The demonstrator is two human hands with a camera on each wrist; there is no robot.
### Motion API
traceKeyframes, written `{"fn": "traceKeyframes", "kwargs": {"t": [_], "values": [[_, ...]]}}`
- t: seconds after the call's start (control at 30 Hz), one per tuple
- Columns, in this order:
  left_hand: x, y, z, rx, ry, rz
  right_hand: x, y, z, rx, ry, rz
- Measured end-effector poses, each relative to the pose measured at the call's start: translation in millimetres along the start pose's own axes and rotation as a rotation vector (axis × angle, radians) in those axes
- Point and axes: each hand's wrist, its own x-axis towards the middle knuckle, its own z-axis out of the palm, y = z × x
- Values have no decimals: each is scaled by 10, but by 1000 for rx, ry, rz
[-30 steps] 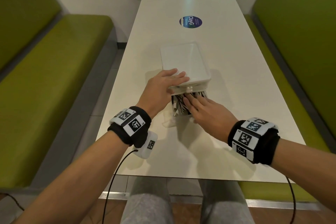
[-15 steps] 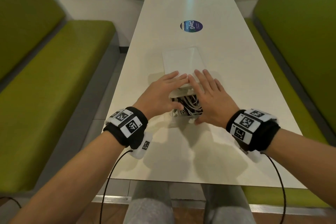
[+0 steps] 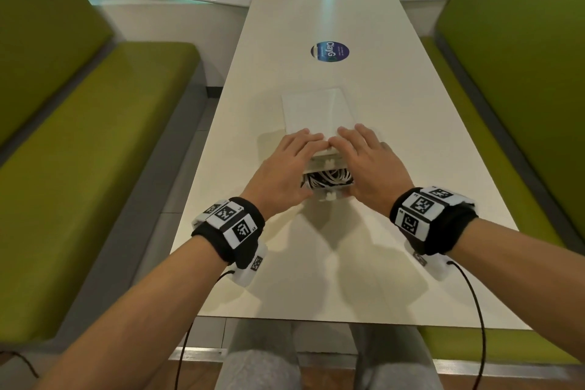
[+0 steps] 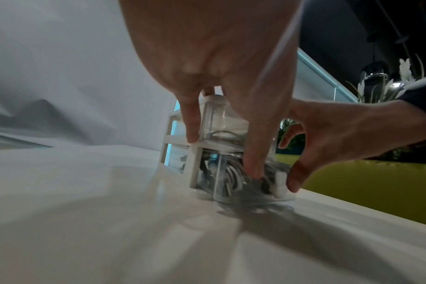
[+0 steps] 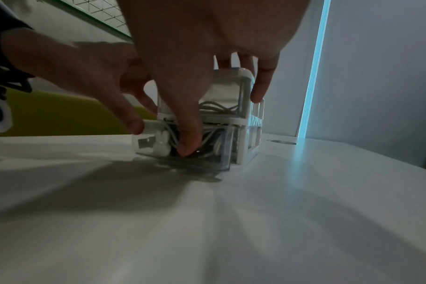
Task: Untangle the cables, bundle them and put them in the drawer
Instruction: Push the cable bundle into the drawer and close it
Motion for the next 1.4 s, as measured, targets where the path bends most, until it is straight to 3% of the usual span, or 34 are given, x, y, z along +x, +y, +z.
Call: {"fn": "traceKeyframes", "kwargs": {"t": [0.13,0.33,0.5,0.7,0.8,0.9,1.03,1.27,1.4], "values": [[6,-62,13,-27,-19,9,70,45,-90,76,-4,-21],[23,-53,-6,-91,23,5,129,121,-71,0,35,-51],[37,58,101,74,184,-57,202,-16,29,-41,140,-7],[84,117,158,194,246,-70,194,-68,104,-129,207,2],[89,70,107,135,218,-51,173,-13,26,-101,176,-41],[16,-41,54,47,100,17,78,138,-2,-74,41,-109],[0,-73,45,84,31,27,53,134,42,-49,-37,-88],[56,-43,142,126,199,33,114,46,69,-129,176,-89],[53,-12,139,110,202,21,97,27,75,-133,164,-60]]}}
